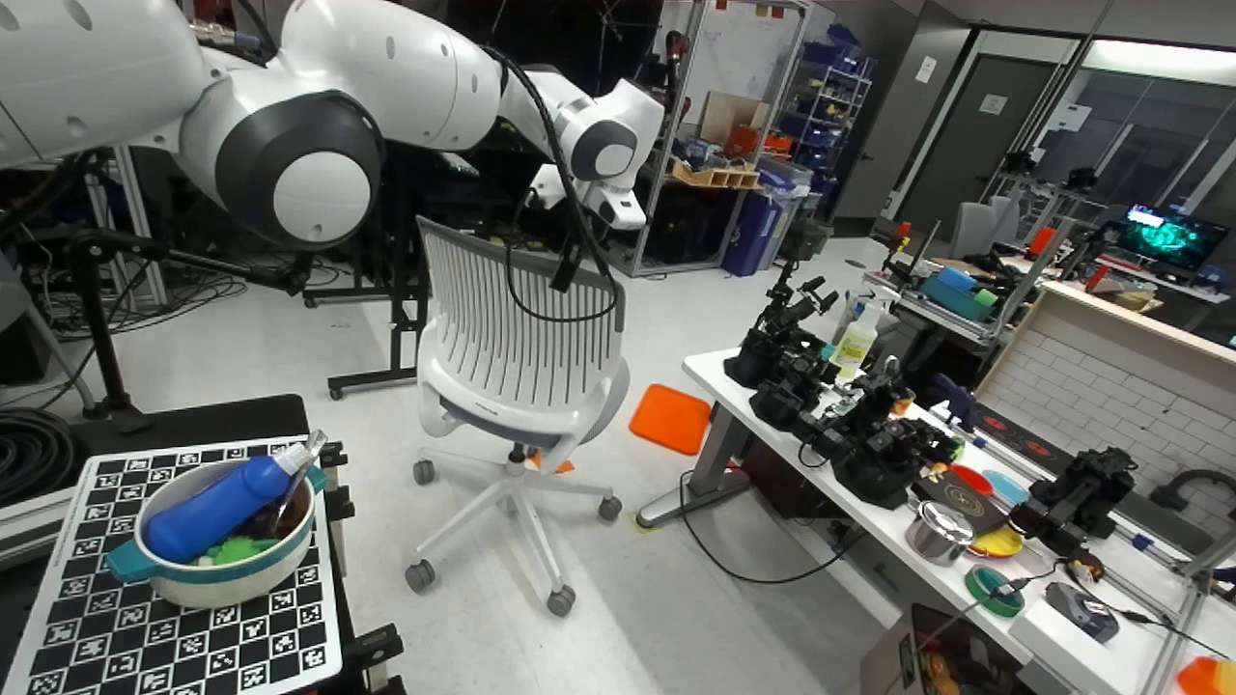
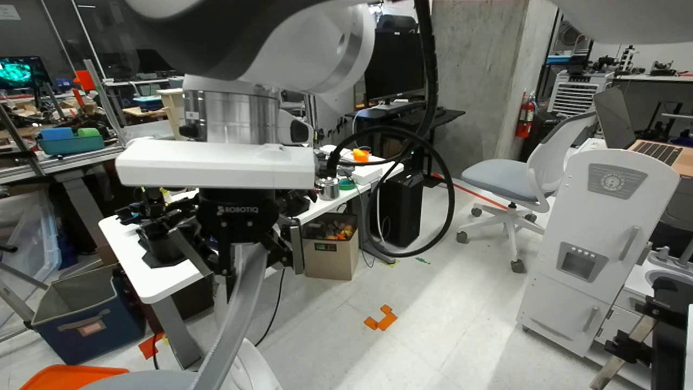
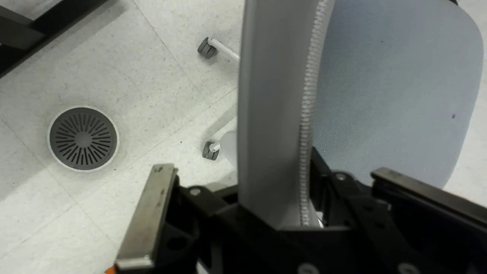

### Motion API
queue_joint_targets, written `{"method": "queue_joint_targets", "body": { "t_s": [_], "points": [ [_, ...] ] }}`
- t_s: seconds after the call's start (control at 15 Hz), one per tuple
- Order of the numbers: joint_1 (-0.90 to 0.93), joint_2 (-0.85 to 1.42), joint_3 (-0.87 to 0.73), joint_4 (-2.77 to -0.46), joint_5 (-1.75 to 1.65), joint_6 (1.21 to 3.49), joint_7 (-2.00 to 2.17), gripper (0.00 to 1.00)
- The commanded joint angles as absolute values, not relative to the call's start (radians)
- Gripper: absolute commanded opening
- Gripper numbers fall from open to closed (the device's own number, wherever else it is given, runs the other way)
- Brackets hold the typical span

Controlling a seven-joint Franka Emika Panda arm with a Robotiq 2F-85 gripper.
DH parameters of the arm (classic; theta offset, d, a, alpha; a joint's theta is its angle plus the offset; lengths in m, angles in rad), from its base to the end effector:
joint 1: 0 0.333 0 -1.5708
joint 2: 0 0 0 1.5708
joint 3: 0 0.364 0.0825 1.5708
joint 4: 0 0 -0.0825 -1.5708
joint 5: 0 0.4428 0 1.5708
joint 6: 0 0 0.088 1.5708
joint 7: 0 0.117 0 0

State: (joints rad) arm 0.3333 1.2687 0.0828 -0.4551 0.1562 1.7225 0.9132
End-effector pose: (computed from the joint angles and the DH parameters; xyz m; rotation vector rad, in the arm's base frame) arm 0.8451 0.3391 0.2631 -2.8248 0.8413 0.2067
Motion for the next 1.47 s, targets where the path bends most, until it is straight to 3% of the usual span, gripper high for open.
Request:
{"method": "queue_joint_targets", "body": {
  "t_s": [0.0,1.4],
  "points": [
    [0.321,1.306,0.090,-0.468,0.162,1.717,0.951,0.05],
    [0.228,1.284,0.092,-0.473,0.170,1.657,0.852,0.05]
  ]
}}
